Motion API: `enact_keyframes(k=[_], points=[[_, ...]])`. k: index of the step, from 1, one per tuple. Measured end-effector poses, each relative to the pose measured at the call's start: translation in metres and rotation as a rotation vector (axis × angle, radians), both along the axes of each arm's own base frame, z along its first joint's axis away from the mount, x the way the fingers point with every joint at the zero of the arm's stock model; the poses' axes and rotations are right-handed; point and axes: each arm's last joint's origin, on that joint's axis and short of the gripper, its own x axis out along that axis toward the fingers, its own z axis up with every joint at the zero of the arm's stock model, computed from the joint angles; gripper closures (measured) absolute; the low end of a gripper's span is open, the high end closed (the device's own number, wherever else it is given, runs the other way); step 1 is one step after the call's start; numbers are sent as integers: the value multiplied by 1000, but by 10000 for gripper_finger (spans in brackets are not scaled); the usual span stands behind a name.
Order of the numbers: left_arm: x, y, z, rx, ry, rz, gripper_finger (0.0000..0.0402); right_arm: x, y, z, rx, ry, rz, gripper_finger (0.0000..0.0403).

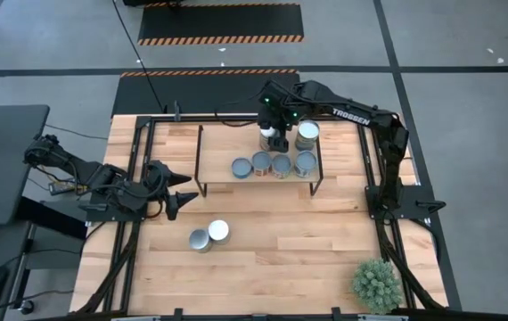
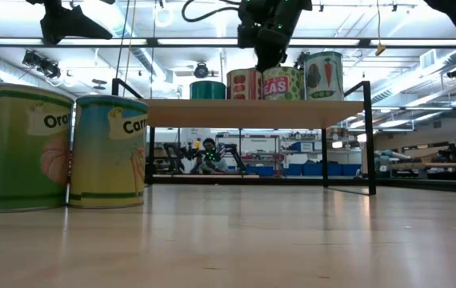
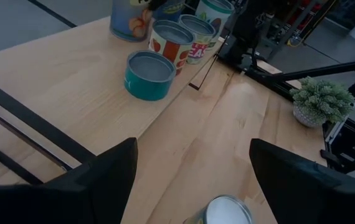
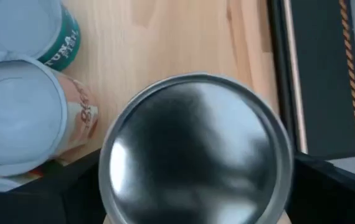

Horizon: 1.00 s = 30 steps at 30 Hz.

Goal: Pick and place cans onto a shelf
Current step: Put the canned peaches on the shelf

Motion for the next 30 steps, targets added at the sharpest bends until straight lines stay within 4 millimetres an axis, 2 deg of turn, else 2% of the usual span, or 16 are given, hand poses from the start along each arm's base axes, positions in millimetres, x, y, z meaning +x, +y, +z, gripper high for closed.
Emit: enact_keyframes(k=[10, 22, 30], points=[[0, 0, 0, 0, 0, -1, 88, -1, 1, 20, -23, -61, -15, 14], [0, 0, 0, -1, -1, 0, 88, 6, -2, 26, -63, -157, -15, 14], [0, 0, 0, -1, -1, 0, 88, 13, 3, 26, -73, -188, -5, 15]])
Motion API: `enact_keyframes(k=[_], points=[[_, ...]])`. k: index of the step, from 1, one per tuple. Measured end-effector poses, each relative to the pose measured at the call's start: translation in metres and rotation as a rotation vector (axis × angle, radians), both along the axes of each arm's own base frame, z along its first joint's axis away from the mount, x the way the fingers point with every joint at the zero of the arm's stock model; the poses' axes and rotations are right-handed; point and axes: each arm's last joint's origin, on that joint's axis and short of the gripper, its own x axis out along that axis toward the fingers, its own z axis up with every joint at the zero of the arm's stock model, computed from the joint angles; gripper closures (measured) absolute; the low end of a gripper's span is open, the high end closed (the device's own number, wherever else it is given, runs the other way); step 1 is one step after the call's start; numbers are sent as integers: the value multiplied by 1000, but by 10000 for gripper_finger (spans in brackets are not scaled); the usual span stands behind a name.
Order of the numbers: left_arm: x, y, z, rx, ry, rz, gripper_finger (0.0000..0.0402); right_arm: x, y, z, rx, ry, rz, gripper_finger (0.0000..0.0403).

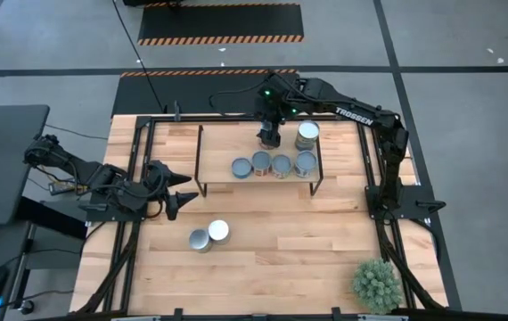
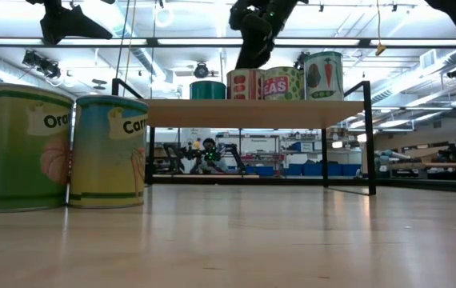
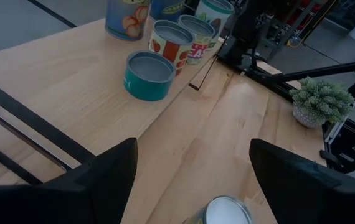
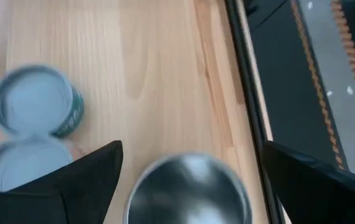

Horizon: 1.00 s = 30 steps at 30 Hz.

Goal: Pick and place cans onto a shelf
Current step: Put the canned peaches on the shelf

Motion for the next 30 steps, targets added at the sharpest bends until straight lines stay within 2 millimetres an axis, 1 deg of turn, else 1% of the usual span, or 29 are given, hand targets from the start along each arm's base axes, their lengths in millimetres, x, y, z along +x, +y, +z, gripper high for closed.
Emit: enact_keyframes(k=[3, 7, 10, 17, 24, 30], points=[[0, 0, 0, 0, 0, 1, 88, 5, 2, 1, 0, -43, -16, 20], [0, 0, 0, 0, 0, 0, 88, 7, 2, 0, -4, -53, -41, 31], [0, 0, 0, 0, 0, 0, 88, 6, 2, -5, 0, -28, -44, 42], [0, 0, 0, -1, -1, 1, 88, 5, 4, -6, -6, -5, -42, 77], [0, 0, 0, -7, -2, 2, 88, 1, 5, -9, -9, 54, -36, 110], [0, 0, 0, -8, -2, 2, 88, -4, 6, -10, -18, 110, -51, 123]])
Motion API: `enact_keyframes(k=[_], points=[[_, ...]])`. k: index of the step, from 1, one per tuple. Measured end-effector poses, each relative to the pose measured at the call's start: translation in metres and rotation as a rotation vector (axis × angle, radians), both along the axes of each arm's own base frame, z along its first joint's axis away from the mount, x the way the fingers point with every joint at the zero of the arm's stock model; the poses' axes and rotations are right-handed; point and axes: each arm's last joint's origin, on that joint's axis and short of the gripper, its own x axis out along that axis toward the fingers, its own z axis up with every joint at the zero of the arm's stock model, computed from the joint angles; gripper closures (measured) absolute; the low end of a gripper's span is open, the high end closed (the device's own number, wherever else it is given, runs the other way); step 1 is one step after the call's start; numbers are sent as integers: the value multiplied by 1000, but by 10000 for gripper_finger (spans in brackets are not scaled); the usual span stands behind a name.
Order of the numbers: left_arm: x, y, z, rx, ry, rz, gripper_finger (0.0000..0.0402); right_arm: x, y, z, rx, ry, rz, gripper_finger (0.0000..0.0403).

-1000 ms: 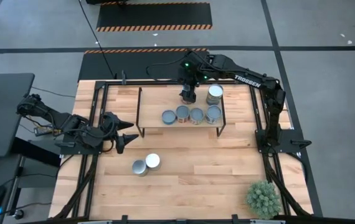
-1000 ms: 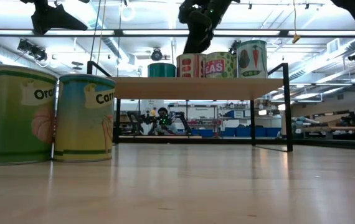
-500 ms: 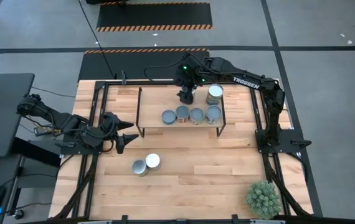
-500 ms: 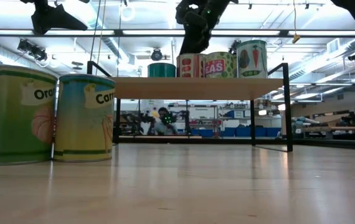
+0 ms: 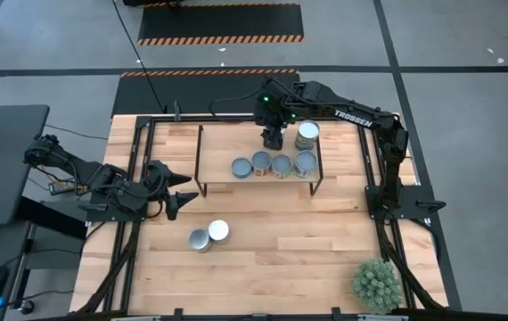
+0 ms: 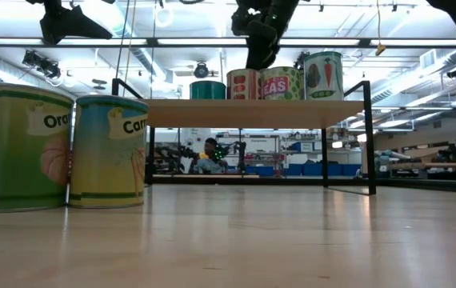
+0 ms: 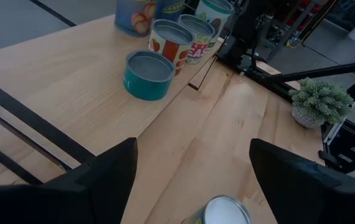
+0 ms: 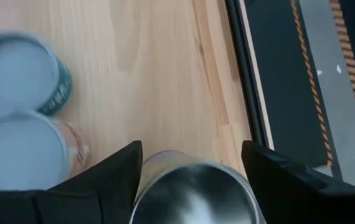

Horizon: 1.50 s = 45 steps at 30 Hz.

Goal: Pick and place cans onto a shelf
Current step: Put the canned peaches on the shelf, then put the canned carrots on the shelf

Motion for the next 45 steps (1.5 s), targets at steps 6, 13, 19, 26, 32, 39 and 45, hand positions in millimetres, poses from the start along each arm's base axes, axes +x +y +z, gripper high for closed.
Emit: enact_keyframes(k=[6, 13, 19, 26, 32, 39, 45], points=[[0, 0, 0, 4, 1, -2, 88, -5, 2, -3, 1, 68, 24, 125], [0, 0, 0, 8, 3, -3, 88, -7, 2, -5, 5, 101, 29, 125], [0, 0, 0, 8, 3, -3, 88, -8, 2, -5, -4, 108, 27, 125], [0, 0, 0, 9, 4, -4, 88, -11, 2, -6, -24, 156, 16, 125], [0, 0, 0, 10, 4, -4, 88, -10, 4, -6, -25, 145, 18, 124], [1, -1, 1, -6, -5, -17, 88, -3, 13, -3, -39, 101, 39, 124], [2, -1, 5, -18, -35, -19, 88, 2, 21, -2, -18, 60, 21, 124]])
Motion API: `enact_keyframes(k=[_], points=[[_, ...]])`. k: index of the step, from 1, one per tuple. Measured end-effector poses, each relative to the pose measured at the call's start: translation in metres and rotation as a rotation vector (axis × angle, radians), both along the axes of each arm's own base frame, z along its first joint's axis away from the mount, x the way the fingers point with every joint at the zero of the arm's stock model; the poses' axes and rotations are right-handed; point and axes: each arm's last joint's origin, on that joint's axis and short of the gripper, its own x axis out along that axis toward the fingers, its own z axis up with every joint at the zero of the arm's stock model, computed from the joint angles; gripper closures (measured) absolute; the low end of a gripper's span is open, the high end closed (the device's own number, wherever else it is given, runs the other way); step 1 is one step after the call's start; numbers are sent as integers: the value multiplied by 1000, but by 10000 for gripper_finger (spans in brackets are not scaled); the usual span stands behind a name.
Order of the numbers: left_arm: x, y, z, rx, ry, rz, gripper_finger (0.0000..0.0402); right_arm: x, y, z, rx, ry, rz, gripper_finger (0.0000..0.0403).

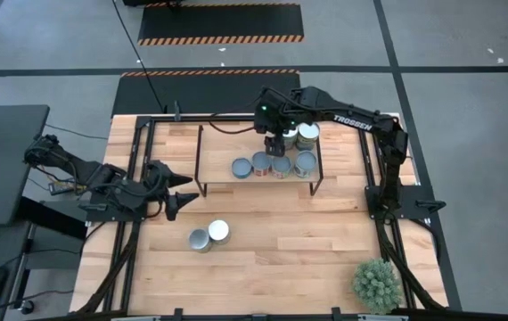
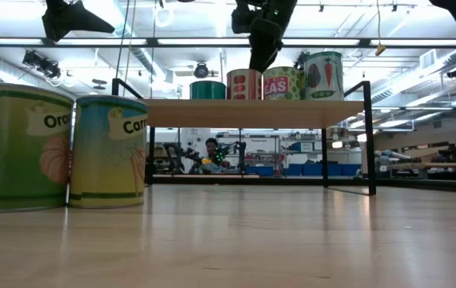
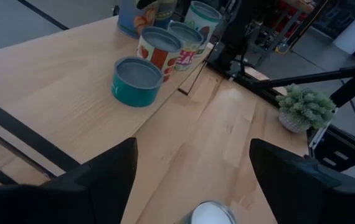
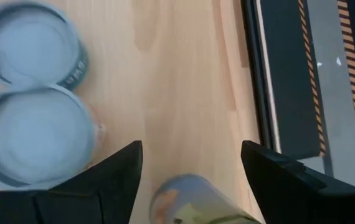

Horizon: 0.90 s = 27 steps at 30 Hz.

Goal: Pick and place cans onto a shelf
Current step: Put the canned carrots on the shelf

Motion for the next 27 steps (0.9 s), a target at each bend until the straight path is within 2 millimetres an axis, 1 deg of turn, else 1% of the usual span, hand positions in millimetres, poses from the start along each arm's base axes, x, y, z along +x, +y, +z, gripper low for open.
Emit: enact_keyframes(k=[3, 6, 11, 14, 18, 20, 24, 27], points=[[0, 0, 0, -2, 6, -18, 88, 4, 9, 1, 45, -33, 25, 124], [0, -2, -1, -16, 17, -56, 88, 9, 21, 8, 84, -89, 62, 124], [-1, -2, -2, -24, 39, -87, 88, 19, 45, 21, 77, -183, 126, 124], [-1, -2, -3, -24, 46, -95, 88, 25, 59, 25, 97, -241, 162, 119], [-1, -2, -3, -2, 53, -105, 88, 35, 81, 25, 161, -304, 214, 93], [-1, -2, -3, 14, 57, -113, 88, 43, 93, 20, 176, -331, 237, 74], [-1, -3, -3, 26, 70, -127, 88, 53, 118, 11, 195, -334, 285, 34], [-1, -3, -4, 30, 79, -149, 88, 59, 138, 2, 183, -314, 311, 12]])
